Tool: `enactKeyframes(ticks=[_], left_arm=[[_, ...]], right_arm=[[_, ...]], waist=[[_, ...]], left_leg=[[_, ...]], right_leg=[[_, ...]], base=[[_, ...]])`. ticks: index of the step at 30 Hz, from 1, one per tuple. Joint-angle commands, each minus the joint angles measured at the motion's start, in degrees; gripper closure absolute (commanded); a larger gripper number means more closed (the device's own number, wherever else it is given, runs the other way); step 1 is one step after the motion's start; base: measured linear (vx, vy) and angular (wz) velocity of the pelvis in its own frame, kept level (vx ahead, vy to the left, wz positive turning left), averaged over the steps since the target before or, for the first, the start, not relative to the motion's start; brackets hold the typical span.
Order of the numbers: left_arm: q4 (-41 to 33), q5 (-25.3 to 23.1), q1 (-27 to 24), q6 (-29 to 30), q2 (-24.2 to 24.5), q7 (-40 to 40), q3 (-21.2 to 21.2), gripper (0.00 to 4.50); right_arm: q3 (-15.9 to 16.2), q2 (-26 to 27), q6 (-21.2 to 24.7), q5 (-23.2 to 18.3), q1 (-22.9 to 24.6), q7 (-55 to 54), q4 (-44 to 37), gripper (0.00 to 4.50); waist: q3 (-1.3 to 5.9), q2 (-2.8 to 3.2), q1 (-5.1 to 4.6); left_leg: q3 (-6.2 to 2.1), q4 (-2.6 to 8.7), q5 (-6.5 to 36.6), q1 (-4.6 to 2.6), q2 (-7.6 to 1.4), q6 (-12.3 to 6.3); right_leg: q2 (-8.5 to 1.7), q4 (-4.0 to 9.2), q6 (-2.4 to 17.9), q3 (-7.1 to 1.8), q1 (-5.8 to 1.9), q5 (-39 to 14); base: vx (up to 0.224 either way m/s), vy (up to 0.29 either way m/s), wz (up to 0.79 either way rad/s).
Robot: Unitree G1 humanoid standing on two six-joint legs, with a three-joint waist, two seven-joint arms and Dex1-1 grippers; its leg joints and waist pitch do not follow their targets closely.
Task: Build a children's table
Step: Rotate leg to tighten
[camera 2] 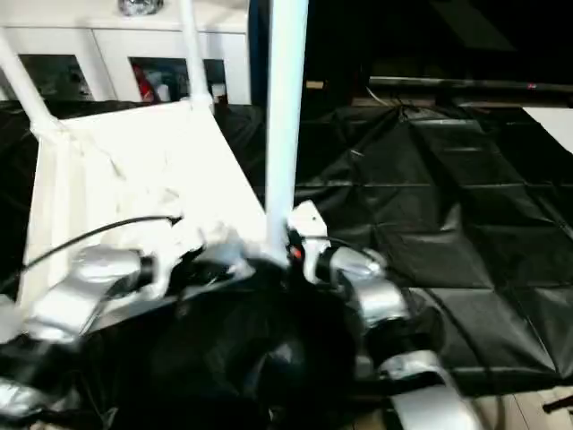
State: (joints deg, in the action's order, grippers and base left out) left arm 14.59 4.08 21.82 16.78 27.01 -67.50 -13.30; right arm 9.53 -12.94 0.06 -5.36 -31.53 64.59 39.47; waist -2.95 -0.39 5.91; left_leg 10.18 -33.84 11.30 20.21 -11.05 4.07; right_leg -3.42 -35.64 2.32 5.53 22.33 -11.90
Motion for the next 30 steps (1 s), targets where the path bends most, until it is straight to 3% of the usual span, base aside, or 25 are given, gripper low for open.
enactKeyframes(ticks=[1, 3, 9, 15, 20, 23, 25, 30], left_arm=[[-3.17, 3.03, -0.01, -1.08, -0.04, -6.03, -1.1, 4.5], [-3.47, 3.36, -0.11, -0.54, 0.26, -7.01, -1.03, 4.5], [-3.6, 4.69, -0.27, -0.03, 1.81, -8.4, -1.95, 4.5], [-3.61, 4.21, -0.52, -0.15, 1.81, -9.23, -1.78, 4.5], [-2.39, 3.07, 0.03, -1.64, 0.79, -5.67, -1.43, 4.5], [-0.21, 1.68, 1.45, -1.67, -2.07, 1.74, 0.29, 4.5], [0.37, 1.35, 2.12, -1.27, -3.76, 5.16, 1.26, 4.5], [-0.11, -0.53, 2.98, 0.52, -7.31, 12.95, 2.16, 4.5]], right_arm=[[1.49, -1.1, 1.78, -1.02, 0.11, 5.89, -1.77, 0.04], [1.82, -1.45, 2.27, -1.23, 0.24, 6.91, -2.04, 0.2], [1.83, -1.74, 3.16, -2.45, 0.08, 8.36, -2.57, 0.85], [2.38, -1.88, 5.01, -3.04, 1.14, 10.38, -4.51, 1.33], [2.09, -1.05, 5.0, -3.02, 1.9, 8.57, -4.66, 1.77], [0.15, 1.63, 5.45, -2.5, 2.29, 0.92, -3.8, 1.92], [-1.01, 3.47, 5.96, -2.02, 2.08, -4.7, -2.56, 1.95], [-2.52, 9.17, 5.22, 0.22, 1.69, -19.47, 1.55, 2.07]], waist=[[3.6, -0.01, 0.12], [3.55, -0.08, 0.31], [3.36, -0.15, 0.47], [3.51, -0.09, 0.5], [3.46, -0.12, 0.53], [3.26, -0.24, 0.33], [3.08, -0.39, 0.17], [3.07, -0.35, -0.62]], left_leg=[[-0.67, 3.45, 5.31, -0.17, -3.01, -5.38], [-0.65, 3.5, 5.07, -0.14, -3.02, -5.49], [-0.84, 3.79, 7.3, -0.24, -2.99, -3.41], [-0.84, 3.64, 5.49, -0.11, -3.0, -3.97], [-0.81, 3.68, 6.25, -0.21, -2.99, -3.53], [-0.9, 3.86, 7.42, -0.26, -2.93, -2.83], [-0.96, 4.01, 8.93, -0.39, -2.72, -1.85], [-1.21, 4.21, 9.4, -0.23, -2.65, -0.46]], right_leg=[[-5.31, 3.81, 11.36, -3.91, -2.88, -6.09], [-5.38, 3.84, 11.79, -3.91, -2.86, -5.94], [-5.64, 4.37, 10.83, -3.93, -2.84, -11.14], [-5.46, 3.96, 11.35, -3.89, -2.93, -7.43], [-5.6, 4.22, 11.3, -3.91, -2.86, -8.98], [-5.66, 4.54, 10.51, -3.97, -2.83, -11.37], [-5.79, 5.11, 9.14, -4.01, -2.85, -15.9], [-5.86, 5.28, 8.0, -3.91, -2.78, -18.85]], base=[[0.0, 0.0, 0.0], [0.0, 0.0, 0.0], [0.0, 0.0, 0.0], [0.0, 0.0, 0.0], [0.0, 0.0, 0.0], [0.0, 0.0, 0.0], [0.0, 0.0, 0.0], [0.0, 0.0, 0.0]])
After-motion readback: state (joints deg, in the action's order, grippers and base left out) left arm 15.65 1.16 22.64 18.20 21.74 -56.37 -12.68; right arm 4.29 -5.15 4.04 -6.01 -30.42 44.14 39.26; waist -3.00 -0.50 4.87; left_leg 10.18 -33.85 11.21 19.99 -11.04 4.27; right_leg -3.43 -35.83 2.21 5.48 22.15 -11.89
